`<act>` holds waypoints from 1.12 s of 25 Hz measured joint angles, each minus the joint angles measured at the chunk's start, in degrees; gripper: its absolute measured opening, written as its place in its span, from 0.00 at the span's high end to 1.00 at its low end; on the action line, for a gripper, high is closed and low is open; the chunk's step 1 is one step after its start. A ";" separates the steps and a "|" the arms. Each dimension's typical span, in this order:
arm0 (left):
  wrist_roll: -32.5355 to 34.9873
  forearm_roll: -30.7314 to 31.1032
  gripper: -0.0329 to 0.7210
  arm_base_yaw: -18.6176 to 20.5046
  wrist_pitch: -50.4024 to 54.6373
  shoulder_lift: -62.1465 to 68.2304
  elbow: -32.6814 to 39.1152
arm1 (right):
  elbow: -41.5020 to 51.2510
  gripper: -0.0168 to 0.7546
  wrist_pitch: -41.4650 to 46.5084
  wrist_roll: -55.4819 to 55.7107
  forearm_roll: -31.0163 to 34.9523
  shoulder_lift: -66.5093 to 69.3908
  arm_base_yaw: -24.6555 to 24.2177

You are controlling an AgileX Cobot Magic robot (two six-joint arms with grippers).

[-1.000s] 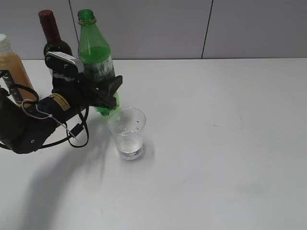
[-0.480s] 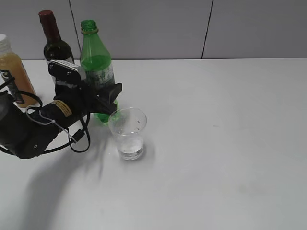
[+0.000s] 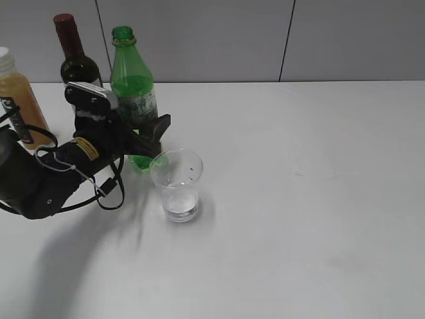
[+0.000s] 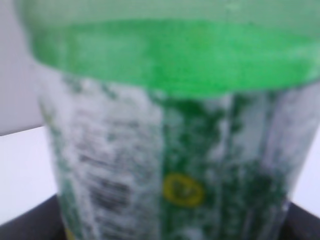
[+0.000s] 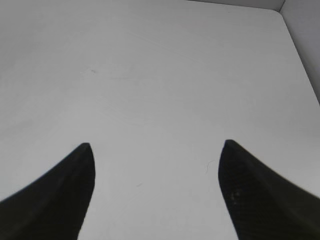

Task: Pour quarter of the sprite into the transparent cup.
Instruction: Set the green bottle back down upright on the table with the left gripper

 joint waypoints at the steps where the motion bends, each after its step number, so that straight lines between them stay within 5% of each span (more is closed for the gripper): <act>1: 0.00 -0.07 0.24 0.00 0.00 -0.30 0.00 | 0.00 0.21 0.00 0.00 0.00 0.00 0.00; 21: -0.18 -3.47 0.22 0.00 3.03 -4.19 0.00 | 0.00 0.21 0.00 0.00 0.00 0.00 0.00; 28: -0.18 -3.33 0.14 0.00 1.56 -4.08 -0.06 | 0.00 0.21 0.00 0.00 0.00 0.00 0.00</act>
